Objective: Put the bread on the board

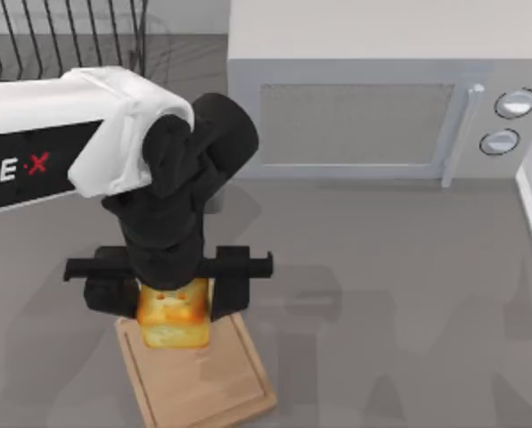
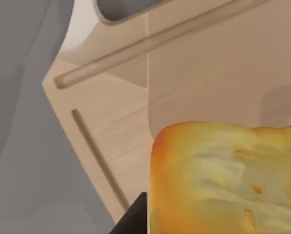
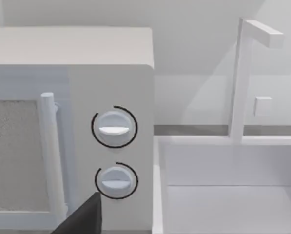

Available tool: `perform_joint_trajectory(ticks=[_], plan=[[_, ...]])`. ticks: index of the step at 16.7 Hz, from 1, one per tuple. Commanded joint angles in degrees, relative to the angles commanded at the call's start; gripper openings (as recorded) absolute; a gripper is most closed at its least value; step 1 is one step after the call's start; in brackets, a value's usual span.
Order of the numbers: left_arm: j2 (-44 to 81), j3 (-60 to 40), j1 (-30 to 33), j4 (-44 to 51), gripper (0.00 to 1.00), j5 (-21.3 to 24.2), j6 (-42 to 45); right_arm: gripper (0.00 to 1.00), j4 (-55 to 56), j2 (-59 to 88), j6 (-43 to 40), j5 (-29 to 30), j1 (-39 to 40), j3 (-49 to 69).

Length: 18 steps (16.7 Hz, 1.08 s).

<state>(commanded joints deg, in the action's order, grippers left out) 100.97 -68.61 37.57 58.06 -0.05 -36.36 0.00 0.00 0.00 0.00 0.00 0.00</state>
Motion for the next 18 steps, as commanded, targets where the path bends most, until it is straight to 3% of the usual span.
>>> perform_joint_trajectory(ticks=[6,10,18], plan=[[2.79,5.25,0.13,-8.88,0.00,0.01,0.02,1.00,0.00,0.00,0.00,0.00,0.00,0.00],[3.10,5.66,0.16,-9.30,0.00,0.00,-0.01,1.00,0.00,0.00,0.00,0.00,0.00,0.00],[3.10,5.66,0.16,-9.30,0.60,0.00,-0.01,1.00,0.00,0.00,0.00,0.00,0.00,0.00]])
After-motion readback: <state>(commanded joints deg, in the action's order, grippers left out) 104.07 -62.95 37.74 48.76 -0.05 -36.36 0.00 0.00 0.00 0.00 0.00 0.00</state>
